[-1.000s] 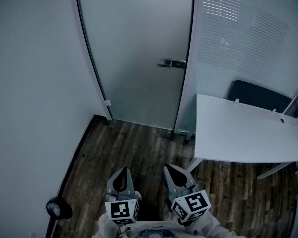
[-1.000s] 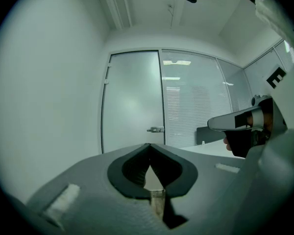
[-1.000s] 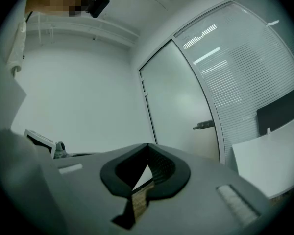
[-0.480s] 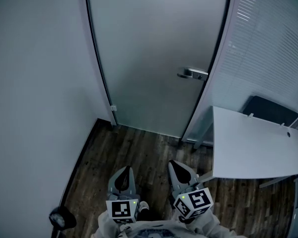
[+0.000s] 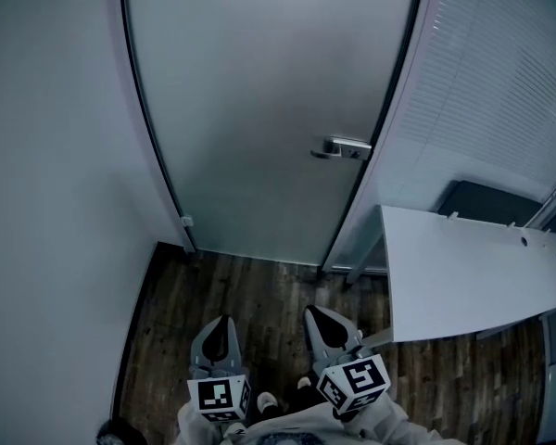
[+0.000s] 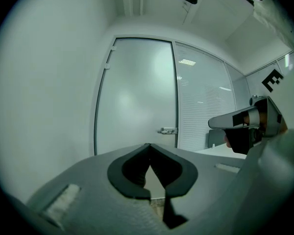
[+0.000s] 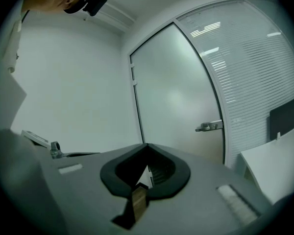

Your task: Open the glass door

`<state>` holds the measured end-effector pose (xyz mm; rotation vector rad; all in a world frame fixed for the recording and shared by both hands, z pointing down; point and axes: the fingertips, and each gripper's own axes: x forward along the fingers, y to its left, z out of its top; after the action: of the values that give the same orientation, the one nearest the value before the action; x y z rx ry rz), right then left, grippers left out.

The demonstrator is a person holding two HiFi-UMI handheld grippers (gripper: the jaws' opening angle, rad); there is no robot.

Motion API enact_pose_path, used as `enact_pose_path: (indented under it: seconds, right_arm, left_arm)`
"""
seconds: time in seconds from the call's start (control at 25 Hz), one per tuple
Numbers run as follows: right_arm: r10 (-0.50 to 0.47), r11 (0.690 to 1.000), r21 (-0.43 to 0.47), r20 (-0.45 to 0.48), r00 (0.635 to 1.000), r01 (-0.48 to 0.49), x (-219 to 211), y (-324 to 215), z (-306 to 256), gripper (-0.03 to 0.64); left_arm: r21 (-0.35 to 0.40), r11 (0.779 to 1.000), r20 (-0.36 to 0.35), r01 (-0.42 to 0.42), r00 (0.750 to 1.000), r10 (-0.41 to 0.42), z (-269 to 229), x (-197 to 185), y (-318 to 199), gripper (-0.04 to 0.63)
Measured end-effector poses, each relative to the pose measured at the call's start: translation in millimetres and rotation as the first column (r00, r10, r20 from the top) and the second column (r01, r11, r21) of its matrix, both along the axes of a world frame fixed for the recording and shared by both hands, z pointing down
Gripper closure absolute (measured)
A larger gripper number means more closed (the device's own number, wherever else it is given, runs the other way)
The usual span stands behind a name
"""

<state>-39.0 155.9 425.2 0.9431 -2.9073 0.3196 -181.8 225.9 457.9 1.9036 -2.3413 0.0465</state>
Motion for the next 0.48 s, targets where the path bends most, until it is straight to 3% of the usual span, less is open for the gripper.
enact_pose_path:
  seconds: [0.24,0.48]
  right_arm:
    - [0.076,0.997,-0.013,0.003,0.997,-0.076,12.7,-69.7,12.9,0.612]
    - [0.094,0.996,-0.014,0.040,0.995,-0.093,0.6,-167.1,15.2,0.612]
  left_arm:
    - [-0.011,0.997,0.016,-0.076,0.997,0.076,7.9,9.6,-79.8,0.591]
    - [-0.046,0.993,0.054,-0.112,0.992,0.115,15.3,5.2,-174.4,0.591]
